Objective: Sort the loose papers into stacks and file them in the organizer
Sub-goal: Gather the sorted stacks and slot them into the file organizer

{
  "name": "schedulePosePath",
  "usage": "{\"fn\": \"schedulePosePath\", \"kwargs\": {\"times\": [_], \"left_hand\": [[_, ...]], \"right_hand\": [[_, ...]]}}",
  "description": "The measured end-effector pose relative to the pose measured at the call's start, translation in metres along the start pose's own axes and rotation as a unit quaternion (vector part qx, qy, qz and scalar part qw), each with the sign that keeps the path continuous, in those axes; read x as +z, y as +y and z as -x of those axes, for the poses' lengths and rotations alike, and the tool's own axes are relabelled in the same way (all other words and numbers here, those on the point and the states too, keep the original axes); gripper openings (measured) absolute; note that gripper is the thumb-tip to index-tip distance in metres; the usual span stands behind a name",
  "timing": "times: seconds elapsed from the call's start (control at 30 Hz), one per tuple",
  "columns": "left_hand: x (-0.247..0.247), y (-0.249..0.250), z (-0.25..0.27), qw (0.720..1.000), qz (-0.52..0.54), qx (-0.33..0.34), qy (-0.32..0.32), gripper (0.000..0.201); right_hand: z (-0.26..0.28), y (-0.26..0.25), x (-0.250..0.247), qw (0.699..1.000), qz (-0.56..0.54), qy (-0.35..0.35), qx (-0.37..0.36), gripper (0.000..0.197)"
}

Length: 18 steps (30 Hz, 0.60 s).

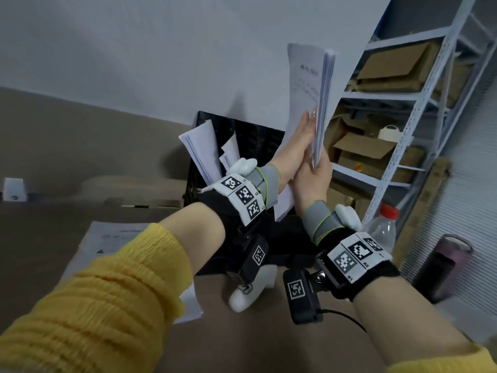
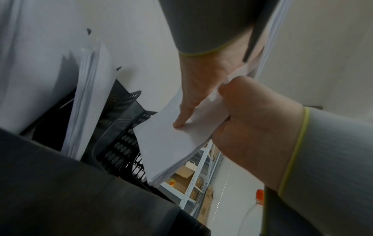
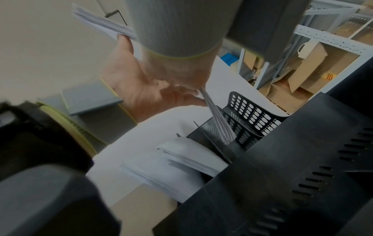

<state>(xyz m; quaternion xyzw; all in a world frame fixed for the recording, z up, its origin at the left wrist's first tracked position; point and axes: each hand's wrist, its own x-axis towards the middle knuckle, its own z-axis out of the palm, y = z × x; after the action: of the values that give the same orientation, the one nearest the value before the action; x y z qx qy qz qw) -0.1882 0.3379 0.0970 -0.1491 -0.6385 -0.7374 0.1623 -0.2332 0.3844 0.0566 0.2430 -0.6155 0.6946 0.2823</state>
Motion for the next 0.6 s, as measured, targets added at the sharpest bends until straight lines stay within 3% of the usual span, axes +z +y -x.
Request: {"fn": "schedulePosePath", "kwargs": {"times": [0.3, 0.43, 0.6], "left_hand": [[-0.029, -0.025, -0.05, 0.997, 0.02, -0.006, 0.075, 0.056], [-0.038, -0.038, -0.058, 0.994, 0.019, -0.046, 0.094, 0.07], [-0.049, -0.056, -0.054, 0.983, 0.02, -0.147, 0.107, 0.061]], "right_hand": [[-0.052, 0.056, 0.029, 0.996, 0.028, -0.085, 0.009, 0.036], [-0.065, 0.086, 0.039, 0.993, 0.059, -0.101, 0.023, 0.022], [-0.048, 0.115, 0.035, 0.978, 0.12, -0.158, 0.07, 0.021]]}}
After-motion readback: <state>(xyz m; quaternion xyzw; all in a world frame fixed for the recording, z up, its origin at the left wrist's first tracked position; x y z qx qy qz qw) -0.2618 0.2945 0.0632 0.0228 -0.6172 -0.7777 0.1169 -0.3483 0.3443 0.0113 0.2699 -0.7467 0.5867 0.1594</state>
